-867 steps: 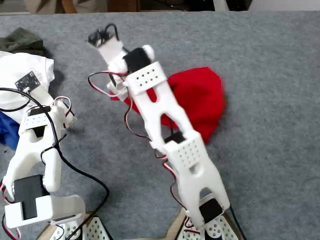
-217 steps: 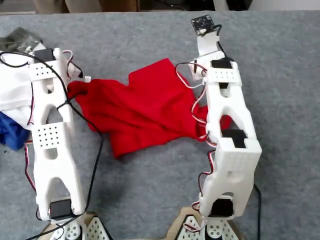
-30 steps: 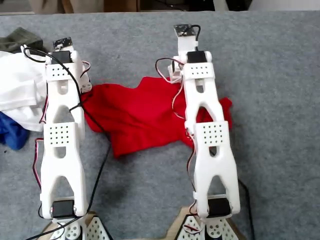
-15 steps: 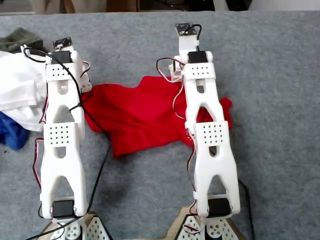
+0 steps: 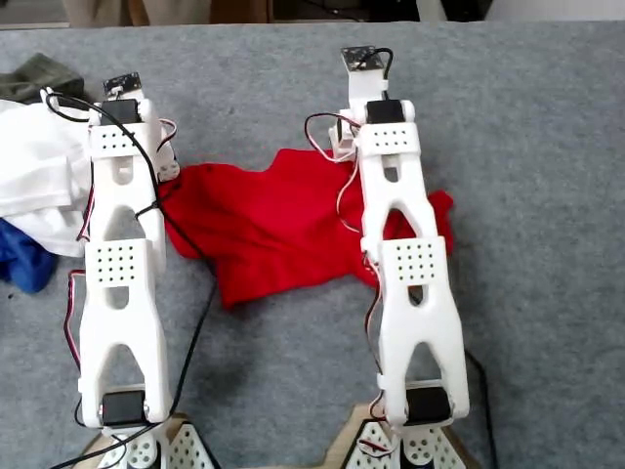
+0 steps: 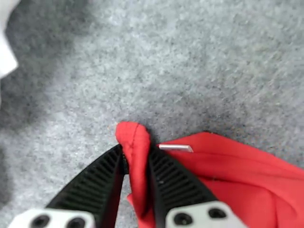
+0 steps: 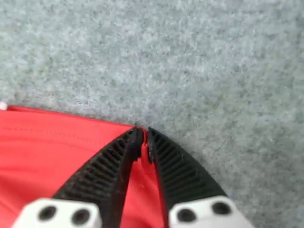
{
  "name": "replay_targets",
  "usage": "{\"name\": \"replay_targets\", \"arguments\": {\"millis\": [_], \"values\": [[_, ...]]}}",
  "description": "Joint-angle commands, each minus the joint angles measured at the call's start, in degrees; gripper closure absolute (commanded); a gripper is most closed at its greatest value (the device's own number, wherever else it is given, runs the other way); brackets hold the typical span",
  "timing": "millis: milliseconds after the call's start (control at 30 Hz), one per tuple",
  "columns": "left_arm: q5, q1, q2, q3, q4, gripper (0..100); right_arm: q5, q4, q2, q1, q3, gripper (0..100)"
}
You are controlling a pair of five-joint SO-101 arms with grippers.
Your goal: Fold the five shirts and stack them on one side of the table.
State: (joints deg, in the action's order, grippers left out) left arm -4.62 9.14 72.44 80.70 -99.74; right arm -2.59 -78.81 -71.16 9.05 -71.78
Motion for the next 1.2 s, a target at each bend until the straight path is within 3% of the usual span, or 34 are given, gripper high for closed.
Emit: {"name": "replay_targets", "arguments": {"millis": [0, 100, 267, 500, 967, 1167], "values": [[0.18, -1.67, -0.13, 0.88, -0.97, 98, 0.00, -0.53, 0.66, -0.92, -5.05, 99.5], [0.18, -2.02, -0.31, 0.88, -0.97, 98, 1.85, -1.67, 0.66, -1.19, -11.21, 99.5], [0.18, -2.11, -0.04, 4.22, -0.97, 98, 13.89, -5.89, 1.10, 0.22, -24.57, 99.5], [0.62, -2.20, -2.68, 15.91, -1.05, 98, 14.95, -10.02, 16.92, -3.12, -23.60, 99.5], [2.46, -11.25, -43.12, 12.13, -1.14, 98, 15.30, -12.13, 53.93, -14.73, -23.25, 99.5], [5.80, -11.52, -63.87, -5.36, -1.14, 98, 15.30, -5.71, 63.34, -18.68, -23.08, 99.5]]}}
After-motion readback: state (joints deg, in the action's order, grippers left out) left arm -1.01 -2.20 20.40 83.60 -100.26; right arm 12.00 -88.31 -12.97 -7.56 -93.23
